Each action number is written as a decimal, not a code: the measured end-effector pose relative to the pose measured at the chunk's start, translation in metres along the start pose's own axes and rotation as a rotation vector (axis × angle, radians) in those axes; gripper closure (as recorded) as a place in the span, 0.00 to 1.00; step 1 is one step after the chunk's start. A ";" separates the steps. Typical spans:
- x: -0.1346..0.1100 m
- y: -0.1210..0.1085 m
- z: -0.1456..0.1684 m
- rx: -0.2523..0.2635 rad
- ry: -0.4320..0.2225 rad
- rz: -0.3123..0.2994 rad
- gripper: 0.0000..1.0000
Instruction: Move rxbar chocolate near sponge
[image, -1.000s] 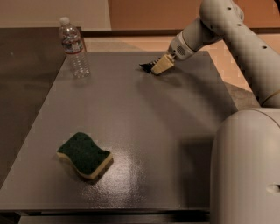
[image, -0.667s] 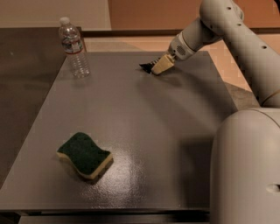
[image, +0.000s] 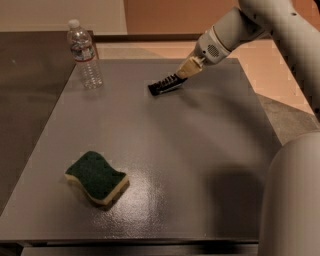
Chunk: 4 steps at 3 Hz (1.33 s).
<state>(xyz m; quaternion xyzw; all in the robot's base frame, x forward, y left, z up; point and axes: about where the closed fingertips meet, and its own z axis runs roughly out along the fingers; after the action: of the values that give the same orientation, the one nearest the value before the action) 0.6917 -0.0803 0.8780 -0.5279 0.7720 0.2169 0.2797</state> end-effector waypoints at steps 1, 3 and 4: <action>-0.002 0.030 -0.023 -0.025 -0.002 -0.011 1.00; 0.013 0.084 -0.035 -0.107 0.019 -0.047 1.00; 0.013 0.084 -0.035 -0.107 0.019 -0.047 1.00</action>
Offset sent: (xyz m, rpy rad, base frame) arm -0.1081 -0.0089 0.0268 -0.0162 0.0444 0.1111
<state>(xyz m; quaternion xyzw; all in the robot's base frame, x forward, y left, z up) 0.6025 -0.0820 0.8990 -0.5623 0.7492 0.2463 0.2487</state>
